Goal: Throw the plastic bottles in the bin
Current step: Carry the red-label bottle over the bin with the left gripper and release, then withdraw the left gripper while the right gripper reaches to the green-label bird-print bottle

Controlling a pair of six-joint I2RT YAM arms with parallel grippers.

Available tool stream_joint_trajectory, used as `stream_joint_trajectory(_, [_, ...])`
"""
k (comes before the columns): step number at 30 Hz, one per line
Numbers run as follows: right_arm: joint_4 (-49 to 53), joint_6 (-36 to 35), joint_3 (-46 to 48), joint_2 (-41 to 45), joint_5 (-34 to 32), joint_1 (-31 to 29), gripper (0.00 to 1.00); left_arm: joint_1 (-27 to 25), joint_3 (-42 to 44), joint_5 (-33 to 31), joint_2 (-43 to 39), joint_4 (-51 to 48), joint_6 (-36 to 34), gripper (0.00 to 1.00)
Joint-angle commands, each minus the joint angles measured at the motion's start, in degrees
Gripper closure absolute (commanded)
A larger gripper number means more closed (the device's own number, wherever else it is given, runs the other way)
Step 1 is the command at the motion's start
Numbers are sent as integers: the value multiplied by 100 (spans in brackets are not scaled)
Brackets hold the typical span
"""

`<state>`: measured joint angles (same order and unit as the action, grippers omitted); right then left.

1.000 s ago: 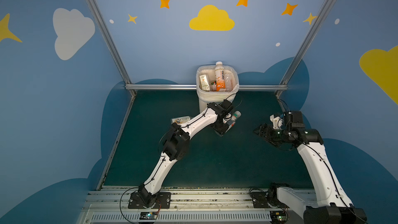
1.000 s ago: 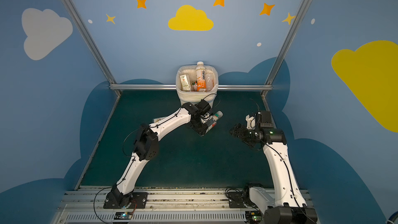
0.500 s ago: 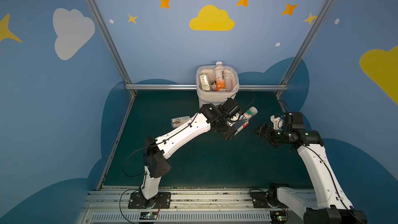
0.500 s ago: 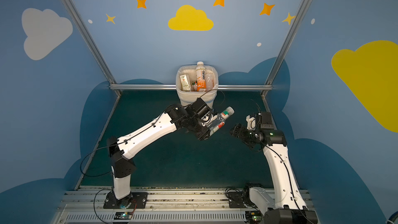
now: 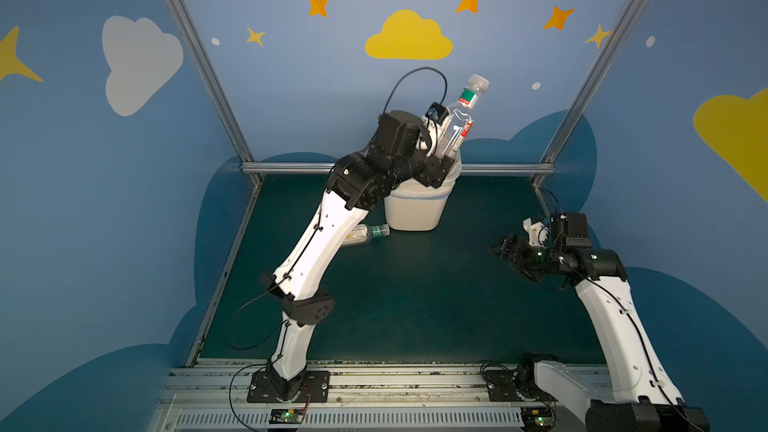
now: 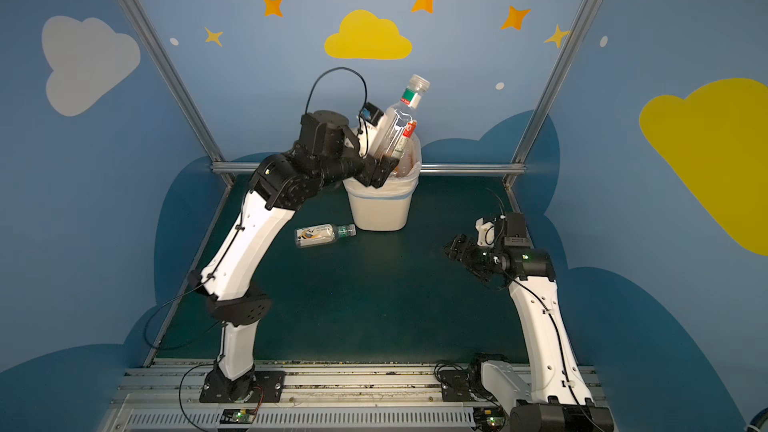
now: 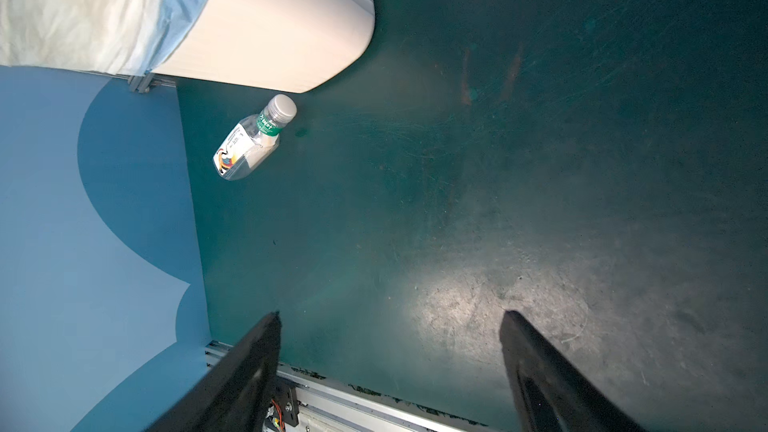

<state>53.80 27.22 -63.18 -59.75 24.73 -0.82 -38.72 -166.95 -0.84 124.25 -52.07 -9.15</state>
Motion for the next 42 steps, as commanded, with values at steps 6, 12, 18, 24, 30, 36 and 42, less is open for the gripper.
stream_joint_trajectory(6, [258, -44, -111, 174, -117, 38, 16, 727, 460, 570, 105, -5, 356, 0])
stream_joint_trajectory(12, [69, 104, -38, 150, 7, 33, 16, 342, 1229, 14, -1039, -233, 10, 0])
stream_joint_trajectory(18, [-244, 217, -62, 19, 262, -35, 17, 491, 3050, -179, -2327, -54, 486, 0])
stream_joint_trajectory(24, [-495, 346, -225, -82, 165, -550, 18, 1217, 5344, 496, -3596, 121, 1530, 0])
stream_joint_trajectory(30, [-791, 431, -808, -506, -218, -1812, 18, 1784, 7842, 544, -5085, 507, 2491, 0])
stream_joint_trajectory(36, [-858, 82, -1803, -1618, -534, -3049, 18, 2233, 9292, 635, -6162, 365, 3371, 0])
stream_joint_trajectory(42, [-1055, -1441, -2684, -2870, 11, -3792, 18, 2727, 9797, 1477, -6668, 3, 3882, 0])
